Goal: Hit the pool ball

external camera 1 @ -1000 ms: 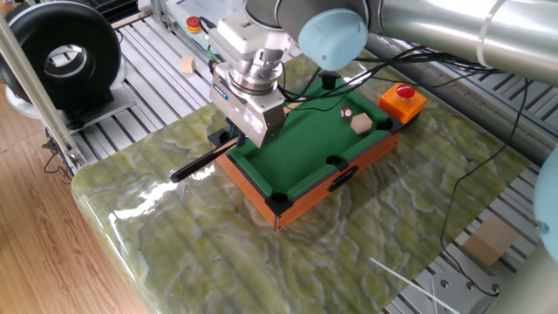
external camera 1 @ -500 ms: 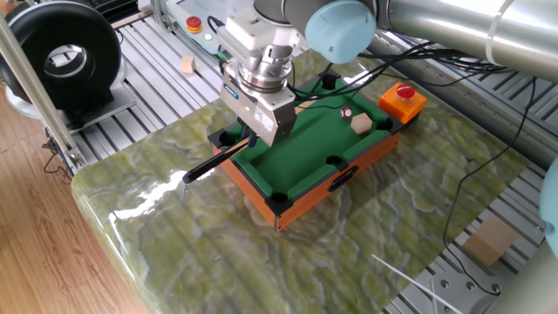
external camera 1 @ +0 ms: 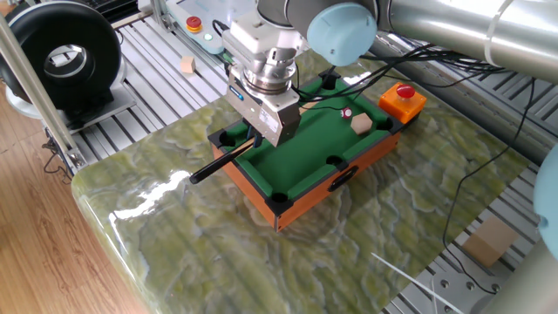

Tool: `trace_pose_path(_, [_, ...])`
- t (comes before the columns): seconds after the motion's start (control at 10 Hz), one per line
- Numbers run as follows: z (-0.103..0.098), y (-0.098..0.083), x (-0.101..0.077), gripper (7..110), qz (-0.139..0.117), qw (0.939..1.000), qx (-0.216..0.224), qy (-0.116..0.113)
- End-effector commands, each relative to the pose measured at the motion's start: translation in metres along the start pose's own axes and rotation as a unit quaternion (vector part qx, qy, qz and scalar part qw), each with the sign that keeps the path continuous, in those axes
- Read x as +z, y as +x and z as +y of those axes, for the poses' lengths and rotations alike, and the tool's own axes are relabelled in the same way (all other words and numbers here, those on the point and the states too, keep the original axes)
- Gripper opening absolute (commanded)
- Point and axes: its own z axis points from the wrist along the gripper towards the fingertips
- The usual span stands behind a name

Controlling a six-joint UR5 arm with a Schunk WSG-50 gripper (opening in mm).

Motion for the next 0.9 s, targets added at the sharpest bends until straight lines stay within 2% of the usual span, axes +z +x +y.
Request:
trace_pose_path(0.0, [-0.001, -0.003, 0.001, 7, -0.012, 0.9999, 0.009, 0.001])
trace_pose_path(0.4, [0.0, -0.001, 0.001, 7, -0.009, 0.9998, 0.016, 0.0])
trace_pose_path(0.8, [-0.001, 0.009, 0.001, 7, 0.012, 0.9991, 0.04, 0.002])
